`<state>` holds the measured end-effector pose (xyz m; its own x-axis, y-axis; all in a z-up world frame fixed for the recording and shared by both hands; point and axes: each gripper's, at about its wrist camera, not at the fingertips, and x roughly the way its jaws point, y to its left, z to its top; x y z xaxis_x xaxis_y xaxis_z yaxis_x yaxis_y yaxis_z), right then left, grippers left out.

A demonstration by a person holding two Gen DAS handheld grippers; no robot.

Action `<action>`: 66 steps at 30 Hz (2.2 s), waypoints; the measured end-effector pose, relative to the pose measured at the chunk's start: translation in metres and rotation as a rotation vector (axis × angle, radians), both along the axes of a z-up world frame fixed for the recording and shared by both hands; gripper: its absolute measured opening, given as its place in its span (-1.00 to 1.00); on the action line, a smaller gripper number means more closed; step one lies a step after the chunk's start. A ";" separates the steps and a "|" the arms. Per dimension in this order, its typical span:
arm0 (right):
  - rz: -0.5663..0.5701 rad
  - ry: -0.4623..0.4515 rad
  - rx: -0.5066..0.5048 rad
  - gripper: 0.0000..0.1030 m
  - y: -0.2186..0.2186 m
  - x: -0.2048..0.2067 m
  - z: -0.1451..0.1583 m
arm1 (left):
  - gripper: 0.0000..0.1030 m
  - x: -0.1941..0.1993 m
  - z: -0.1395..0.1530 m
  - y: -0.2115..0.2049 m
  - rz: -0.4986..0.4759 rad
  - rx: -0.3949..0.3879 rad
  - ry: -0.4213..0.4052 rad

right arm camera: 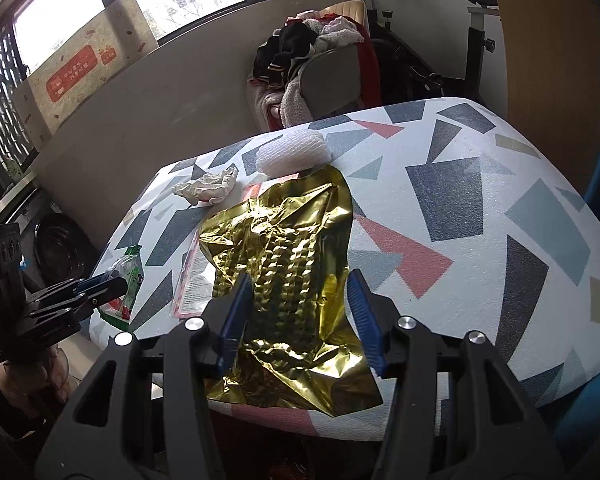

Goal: Collect trash
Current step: 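Grasp the clear plastic packet with the left gripper, then drop the gold bag into the bin with the right while the left drops the plastic packet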

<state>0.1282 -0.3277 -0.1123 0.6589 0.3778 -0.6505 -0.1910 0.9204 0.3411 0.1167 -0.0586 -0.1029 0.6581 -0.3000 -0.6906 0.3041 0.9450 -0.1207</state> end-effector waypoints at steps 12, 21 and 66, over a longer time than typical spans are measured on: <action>0.086 0.001 -0.040 -0.01 0.057 -0.053 -0.013 | -0.49 -0.067 -0.002 0.057 0.009 -0.080 -0.013; 0.118 0.035 -0.077 -0.01 0.080 -0.079 -0.029 | -0.49 -0.095 -0.011 0.076 0.014 -0.093 -0.024; 0.175 0.011 -0.161 0.85 0.076 -0.080 -0.069 | -0.47 -0.117 -0.058 0.056 -0.158 -0.092 -0.043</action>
